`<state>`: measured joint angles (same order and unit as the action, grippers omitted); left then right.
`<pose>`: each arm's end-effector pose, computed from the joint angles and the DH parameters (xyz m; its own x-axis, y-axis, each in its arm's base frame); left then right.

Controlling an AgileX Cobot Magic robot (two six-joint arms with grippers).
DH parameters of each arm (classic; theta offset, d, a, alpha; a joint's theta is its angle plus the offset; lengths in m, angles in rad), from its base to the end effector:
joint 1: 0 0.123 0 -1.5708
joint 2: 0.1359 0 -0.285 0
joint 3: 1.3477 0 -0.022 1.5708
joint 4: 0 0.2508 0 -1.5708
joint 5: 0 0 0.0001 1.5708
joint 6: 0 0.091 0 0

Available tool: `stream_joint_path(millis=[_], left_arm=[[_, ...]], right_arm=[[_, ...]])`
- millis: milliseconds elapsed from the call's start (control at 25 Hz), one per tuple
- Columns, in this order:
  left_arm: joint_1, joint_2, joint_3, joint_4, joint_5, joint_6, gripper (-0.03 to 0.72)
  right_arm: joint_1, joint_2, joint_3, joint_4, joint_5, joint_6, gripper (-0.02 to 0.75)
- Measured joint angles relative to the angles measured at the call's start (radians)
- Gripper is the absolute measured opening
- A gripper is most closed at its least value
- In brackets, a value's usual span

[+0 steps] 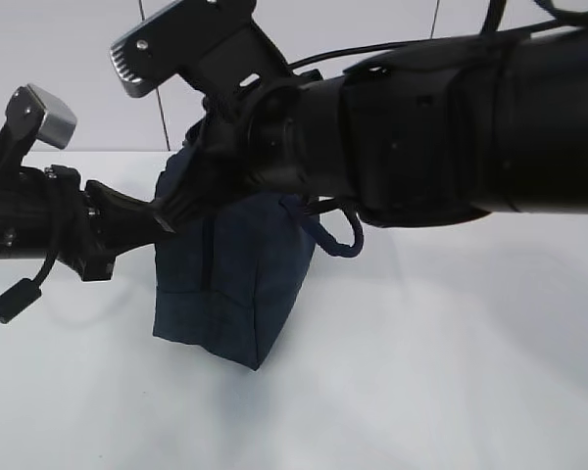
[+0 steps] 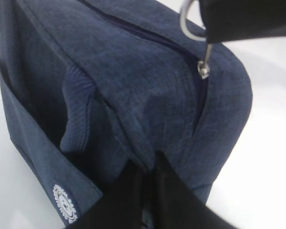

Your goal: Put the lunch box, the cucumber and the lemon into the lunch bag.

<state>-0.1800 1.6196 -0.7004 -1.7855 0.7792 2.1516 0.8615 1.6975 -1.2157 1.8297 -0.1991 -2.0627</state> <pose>0.2752 -0.1137 0.1939 -0.3628 0.2726 -0.8911 0.8119 0.5618 -0.1587 0.2701 0.2881 0.2836 -0.1308 -0.4931 -0.8601 -0.6797 0.6762 -0.2843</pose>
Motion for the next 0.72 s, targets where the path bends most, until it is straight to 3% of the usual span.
stream_joint_path(millis=[720], left_arm=[[0.000,0.000,0.000,0.000,0.014,-0.002,-0.003]], right_arm=[[-0.054,0.001,0.000,-0.005,0.096,0.015,0.008]])
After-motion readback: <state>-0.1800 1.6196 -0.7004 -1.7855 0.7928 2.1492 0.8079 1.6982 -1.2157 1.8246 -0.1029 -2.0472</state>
